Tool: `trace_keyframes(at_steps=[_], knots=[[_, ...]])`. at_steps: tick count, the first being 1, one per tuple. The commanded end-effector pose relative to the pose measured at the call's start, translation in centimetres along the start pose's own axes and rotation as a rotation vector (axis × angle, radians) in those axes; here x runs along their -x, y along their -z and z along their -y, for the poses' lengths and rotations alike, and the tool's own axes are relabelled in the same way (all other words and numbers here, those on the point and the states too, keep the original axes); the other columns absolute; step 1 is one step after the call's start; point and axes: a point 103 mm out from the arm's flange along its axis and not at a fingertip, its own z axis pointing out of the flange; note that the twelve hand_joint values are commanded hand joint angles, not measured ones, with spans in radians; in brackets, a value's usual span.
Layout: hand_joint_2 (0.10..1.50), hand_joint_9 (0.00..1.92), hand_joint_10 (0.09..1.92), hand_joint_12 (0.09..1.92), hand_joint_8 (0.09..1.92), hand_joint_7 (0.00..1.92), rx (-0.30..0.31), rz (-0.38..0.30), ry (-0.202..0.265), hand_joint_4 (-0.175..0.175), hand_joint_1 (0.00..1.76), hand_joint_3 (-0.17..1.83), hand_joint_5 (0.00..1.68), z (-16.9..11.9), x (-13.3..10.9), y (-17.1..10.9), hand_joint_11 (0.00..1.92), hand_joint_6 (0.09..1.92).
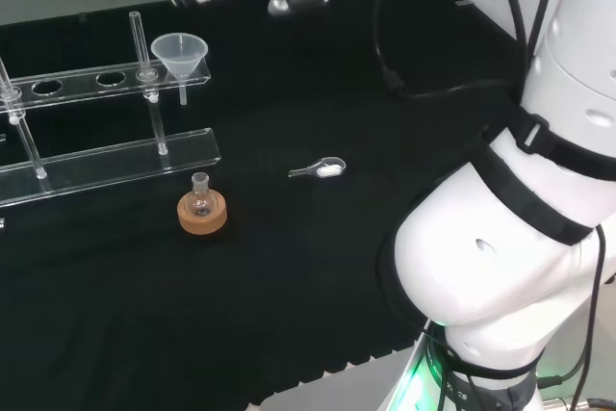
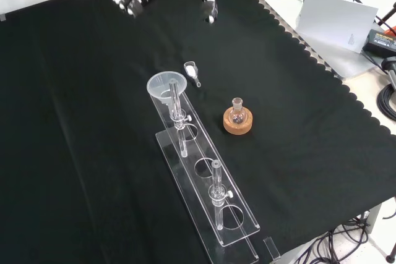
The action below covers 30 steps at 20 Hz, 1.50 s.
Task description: Pick up the funnel from the transparent funnel stand.
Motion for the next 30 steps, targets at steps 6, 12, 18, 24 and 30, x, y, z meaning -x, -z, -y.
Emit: trace_keyframes(at_steps=[6, 12, 18, 24, 30], knots=[[0.63, 0.0, 0.09, 0.09, 0.09, 0.0, 0.021, -0.054, -0.012, 0.022, 0.35, 0.08, 0.0, -0.4, -2.4, -2.3, 0.03, 0.09], [0.63, 0.0, 0.09, 0.09, 0.09, 0.0, 0.009, -0.092, -0.034, 0.017, 0.39, 0.07, 0.0, -0.6, -3.8, -4.1, 0.04, 0.09], [0.66, 0.0, 0.09, 0.3, 0.09, 0.02, -0.018, -0.049, -0.063, 0.015, 0.4, 0.0, 0.0, -1.4, -4.1, -5.4, 0.0, 0.09], [0.67, 0.0, 0.09, 0.31, 0.09, 0.03, -0.053, -0.028, -0.083, 0.013, 0.4, 0.01, 0.0, -2.6, -4.2, -6.5, 0.0, 0.09], [0.69, 0.0, 0.09, 0.33, 0.09, 0.03, -0.072, -0.028, -0.084, 0.011, 0.41, 0.02, 0.0, -4.2, -4.1, -7.3, 0.0, 0.09]])
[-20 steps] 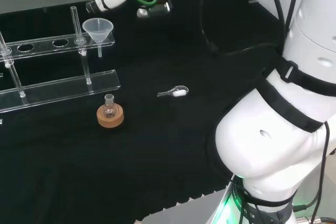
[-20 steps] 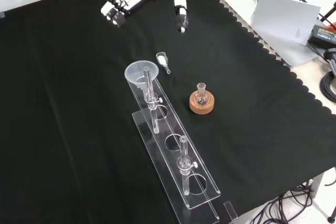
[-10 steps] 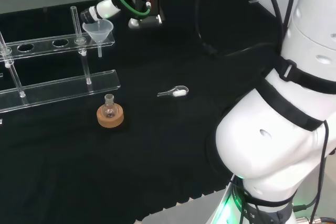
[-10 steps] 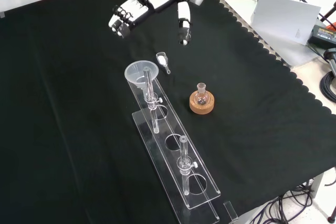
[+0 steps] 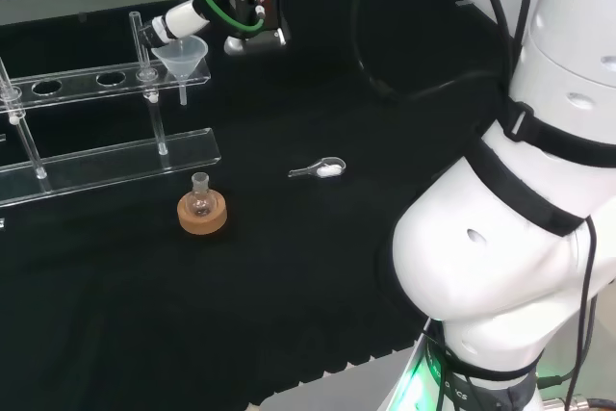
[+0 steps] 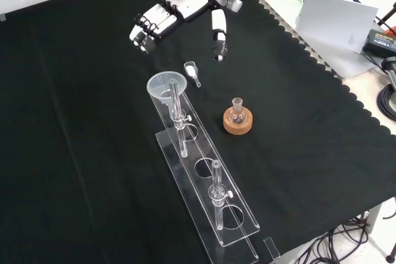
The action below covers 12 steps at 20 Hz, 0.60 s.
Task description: Pick up the funnel from the transparent funnel stand.
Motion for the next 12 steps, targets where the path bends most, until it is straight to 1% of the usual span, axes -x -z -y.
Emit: trace_keyframes(at_steps=[1, 6, 8, 12], knots=[[0.69, 0.0, 0.09, 0.34, 0.09, 0.04, -0.057, 0.032, -0.043, 0.011, 0.41, 0.02, 0.0, -3.0, 1.2, -2.4, 0.0, 0.09], [0.69, 0.0, 0.09, 0.37, 0.09, 0.05, -0.07, 0.034, -0.049, 0.01, 0.42, 0.02, 0.0, -4.2, 2.1, -2.8, 0.0, 0.09], [0.7, 0.0, 0.09, 0.37, 0.09, 0.05, -0.079, 0.023, -0.052, 0.01, 0.42, 0.02, 0.0, -4.4, 2.3, -2.9, 0.0, 0.09], [0.7, 0.0, 0.09, 0.38, 0.09, 0.05, -0.093, 0.016, -0.055, 0.009, 0.42, 0.02, 0.0, -4.6, 2.2, -3.4, 0.0, 0.09]])
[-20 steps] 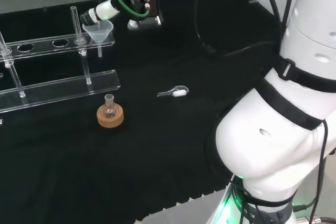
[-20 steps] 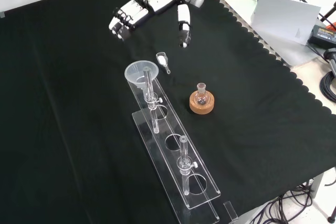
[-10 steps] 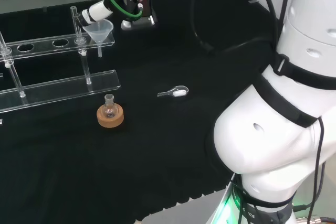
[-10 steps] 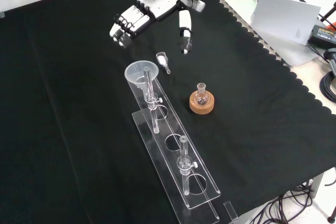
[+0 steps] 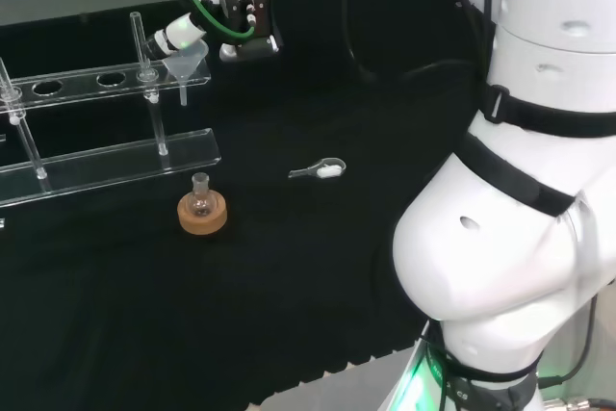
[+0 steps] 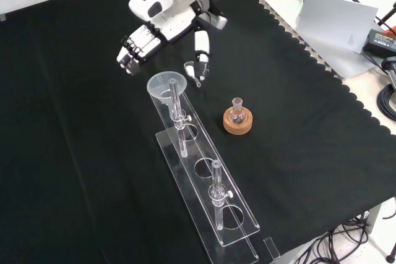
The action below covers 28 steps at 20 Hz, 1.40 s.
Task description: Pick up the funnel from the transparent funnel stand.
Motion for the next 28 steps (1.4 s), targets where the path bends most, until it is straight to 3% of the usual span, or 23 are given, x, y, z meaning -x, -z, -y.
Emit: trace_keyframes(at_steps=[1, 7, 18, 28], knots=[[0.7, 0.0, 0.09, 0.38, 0.09, 0.05, -0.03, -0.005, -0.019, 0.009, 0.42, 0.02, 0.0, -0.7, 0.6, -0.6, 0.0, 0.09], [0.7, 0.0, 0.09, 0.39, 0.09, 0.05, -0.048, -0.052, -0.068, 0.009, 0.42, 0.02, 0.0, -0.6, 0.0, -0.8, 0.0, 0.09], [0.71, 0.0, 0.09, 0.4, 0.09, 0.06, -0.057, -0.047, -0.035, 0.009, 0.41, 0.02, 0.0, 0.9, -1.6, -0.6, 0.0, 0.09], [0.71, 0.01, 0.09, 0.41, 0.09, 0.07, -0.053, -0.054, -0.021, 0.009, 0.41, 0.02, 0.0, 1.4, -0.9, -0.5, 0.0, 0.09]])
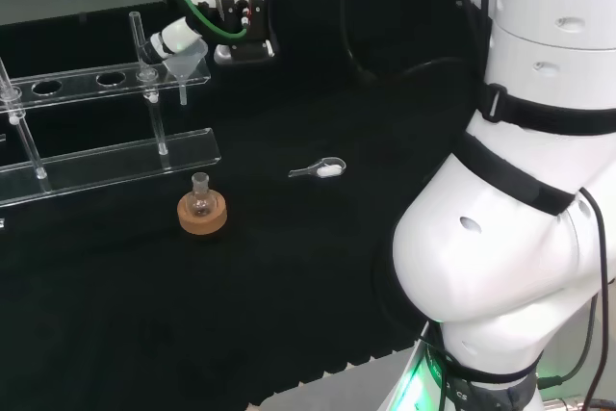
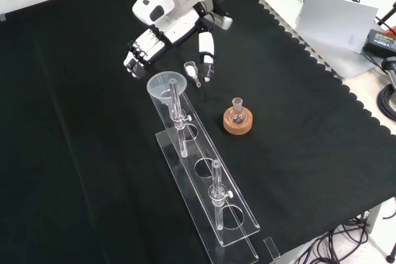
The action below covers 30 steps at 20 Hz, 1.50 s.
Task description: Pick up the funnel from the transparent funnel stand.
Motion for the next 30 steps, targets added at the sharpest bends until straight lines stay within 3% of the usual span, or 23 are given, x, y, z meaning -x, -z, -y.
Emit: trace_keyframes(at_steps=[1, 11, 19, 23, 30], knots=[[0.71, 0.01, 0.09, 0.41, 0.09, 0.07, 0.002, -0.002, 0.008, 0.009, 0.41, 0.02, 0.0, 0.2, 0.1, 0.0, 0.0, 0.09], [0.72, 0.01, 0.09, 0.41, 0.09, 0.07, -0.015, 0.02, 0.017, 0.008, 0.41, 0.02, 0.0, 0.4, -1.2, -0.5, 0.0, 0.09], [0.72, 0.02, 0.09, 0.42, 0.09, 0.08, -0.045, 0.027, 0.062, 0.008, 0.41, 0.02, 0.0, -0.3, -1.7, -0.4, 0.0, 0.09], [0.72, 0.02, 0.09, 0.42, 0.09, 0.08, -0.039, -0.024, 0.025, 0.008, 0.41, 0.02, 0.0, -1.2, 0.2, -0.5, 0.0, 0.09], [0.72, 0.03, 0.09, 0.43, 0.09, 0.08, -0.035, -0.035, -0.007, 0.009, 0.39, 0.02, 0.0, -2.0, 1.0, -0.2, 0.0, 0.09]])
